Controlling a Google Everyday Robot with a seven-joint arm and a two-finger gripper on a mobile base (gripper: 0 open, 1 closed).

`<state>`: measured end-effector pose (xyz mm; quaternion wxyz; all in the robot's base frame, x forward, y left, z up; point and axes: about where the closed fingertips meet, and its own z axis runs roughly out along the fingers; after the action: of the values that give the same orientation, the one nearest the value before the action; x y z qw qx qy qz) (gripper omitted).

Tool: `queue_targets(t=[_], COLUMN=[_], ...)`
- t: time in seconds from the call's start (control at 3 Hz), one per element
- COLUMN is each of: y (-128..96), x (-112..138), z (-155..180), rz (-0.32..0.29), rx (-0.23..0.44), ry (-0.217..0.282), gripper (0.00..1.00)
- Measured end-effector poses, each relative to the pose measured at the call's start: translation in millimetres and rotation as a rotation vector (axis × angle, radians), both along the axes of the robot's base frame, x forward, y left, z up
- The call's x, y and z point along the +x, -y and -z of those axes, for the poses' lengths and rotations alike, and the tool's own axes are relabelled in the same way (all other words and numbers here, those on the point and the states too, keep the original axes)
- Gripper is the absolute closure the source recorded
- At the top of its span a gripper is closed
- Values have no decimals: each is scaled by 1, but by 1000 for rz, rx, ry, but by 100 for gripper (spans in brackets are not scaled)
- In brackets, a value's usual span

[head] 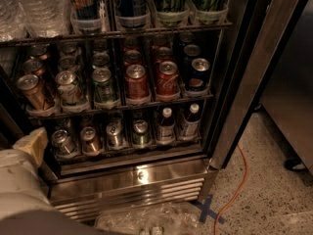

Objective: Pick 7up can from middle shelf of fridge

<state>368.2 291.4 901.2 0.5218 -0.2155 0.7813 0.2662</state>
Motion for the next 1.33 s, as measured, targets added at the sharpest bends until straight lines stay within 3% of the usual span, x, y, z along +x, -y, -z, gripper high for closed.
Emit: queue_targets(t=[0.33,1.0,1.33], y=[8,17,-6], x=[6,74,76], z=[27,84,91], rz=[80,258,302], rx=[-67,-42,-57], ry=[-34,-155,-114], gripper=[0,0,0])
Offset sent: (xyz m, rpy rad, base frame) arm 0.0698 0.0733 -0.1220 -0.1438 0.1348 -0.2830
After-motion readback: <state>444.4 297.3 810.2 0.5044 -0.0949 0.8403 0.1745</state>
